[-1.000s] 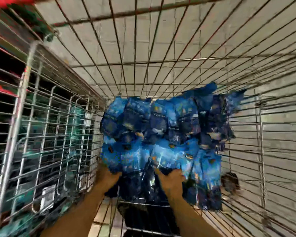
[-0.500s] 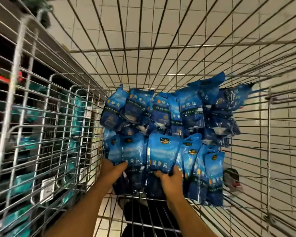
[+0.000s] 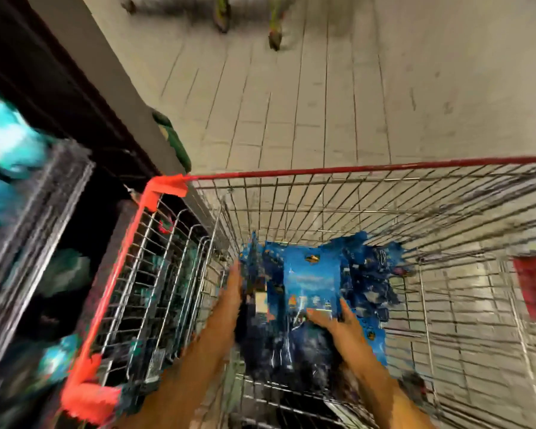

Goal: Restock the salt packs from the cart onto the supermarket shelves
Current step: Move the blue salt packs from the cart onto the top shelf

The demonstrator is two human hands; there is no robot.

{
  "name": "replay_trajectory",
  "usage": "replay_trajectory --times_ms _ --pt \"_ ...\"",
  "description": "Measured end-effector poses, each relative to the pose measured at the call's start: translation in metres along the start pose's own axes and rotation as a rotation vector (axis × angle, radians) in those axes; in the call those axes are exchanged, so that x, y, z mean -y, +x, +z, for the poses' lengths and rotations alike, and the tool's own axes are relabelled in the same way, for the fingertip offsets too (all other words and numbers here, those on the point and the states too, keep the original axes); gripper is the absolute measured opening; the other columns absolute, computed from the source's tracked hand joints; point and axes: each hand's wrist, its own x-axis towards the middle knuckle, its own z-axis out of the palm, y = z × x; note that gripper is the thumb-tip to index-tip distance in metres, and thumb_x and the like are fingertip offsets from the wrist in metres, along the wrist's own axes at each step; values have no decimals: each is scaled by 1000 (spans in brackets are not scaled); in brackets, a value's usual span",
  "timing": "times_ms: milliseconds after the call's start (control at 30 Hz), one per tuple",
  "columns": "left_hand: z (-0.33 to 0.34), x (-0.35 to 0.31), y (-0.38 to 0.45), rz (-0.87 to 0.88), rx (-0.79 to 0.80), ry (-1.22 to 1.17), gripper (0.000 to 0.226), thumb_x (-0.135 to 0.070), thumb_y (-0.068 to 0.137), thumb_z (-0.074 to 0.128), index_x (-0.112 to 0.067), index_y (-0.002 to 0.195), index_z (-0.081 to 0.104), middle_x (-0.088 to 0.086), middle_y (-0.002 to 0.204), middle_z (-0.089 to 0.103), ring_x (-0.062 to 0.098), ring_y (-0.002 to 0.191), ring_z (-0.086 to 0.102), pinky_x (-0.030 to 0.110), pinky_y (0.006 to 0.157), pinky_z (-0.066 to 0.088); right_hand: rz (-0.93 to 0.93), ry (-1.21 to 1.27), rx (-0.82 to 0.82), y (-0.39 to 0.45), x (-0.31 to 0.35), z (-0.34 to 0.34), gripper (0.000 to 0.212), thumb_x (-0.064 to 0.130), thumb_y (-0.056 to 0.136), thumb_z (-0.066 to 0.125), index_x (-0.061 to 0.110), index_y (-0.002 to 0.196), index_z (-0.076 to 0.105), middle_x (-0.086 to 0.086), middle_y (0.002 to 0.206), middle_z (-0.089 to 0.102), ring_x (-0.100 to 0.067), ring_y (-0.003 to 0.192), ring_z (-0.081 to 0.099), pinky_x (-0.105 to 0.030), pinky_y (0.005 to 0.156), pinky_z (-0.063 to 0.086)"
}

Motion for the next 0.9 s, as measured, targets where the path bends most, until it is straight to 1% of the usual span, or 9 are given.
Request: replay_trajectory --times_ms 67,133,233,333,400,533,733,833,900 --pt "6 -24 -42 87 46 -93 64 -65 79 60 -12 114 68 18 96 62 32 80 60 47 78 51 -102 7 33 -27 31 12 52 20 81 79 50 109 48 22 101 67 11 81 64 -14 74 50" --pt "5 -50 -89 209 51 -115 51 -49 67 71 -13 102 73 18 89 66 31 72 63 44 70 54 -215 33 16 -60 69 30 62 25 77 81 48 125 48 22 113 57 6 94 61 -20 87 46" --pt "-4 -93 -154 421 91 -165 49 -31 63 75 -9 106 67 10 81 74 25 62 70 33 57 59 -346 36 62 -104 116 55 87 42 62 86 37 141 48 16 136 55 -10 124 57 -39 108 43" --pt "-23 -126 -222 655 12 -93 53 -29 73 76 -16 122 61 7 110 74 31 102 70 50 87 57 -501 14 151 -151 159 81 82 46 57 88 35 132 56 9 125 69 -11 114 66 -39 100 50" --pt "-34 -144 -262 811 -89 -34 42 -33 82 73 -17 120 61 8 116 71 32 110 66 55 97 51 -605 4 186 -176 183 98 75 47 58 88 37 127 59 10 120 71 -10 109 68 -38 95 52" --pt "-59 -175 -343 1106 -347 -81 18 -32 95 60 -16 99 66 5 94 75 21 83 72 38 71 59 -794 12 310 -233 229 145 54 46 56 88 44 106 68 5 105 76 -11 87 74 -24 66 58" --pt "-102 -205 -468 1468 -616 -83 15 -26 94 62 -12 94 70 -8 79 72 -4 67 65 18 64 53 -1005 82 569 -303 286 226 46 24 65 89 36 105 70 0 108 76 -20 96 73 -35 74 60" --pt "-129 -209 -526 1573 -713 -95 15 -26 92 65 -12 98 70 1 92 76 18 89 72 40 78 59 -1044 98 751 -334 304 275 49 27 66 88 29 111 69 -3 110 76 -24 98 73 -39 79 60" --pt "-144 -211 -561 1637 -781 -101 12 -24 92 67 -12 95 69 5 96 76 22 92 72 46 80 58 -1066 104 853 -353 312 304 50 29 68 87 27 114 68 -3 112 75 -23 100 73 -39 81 61"
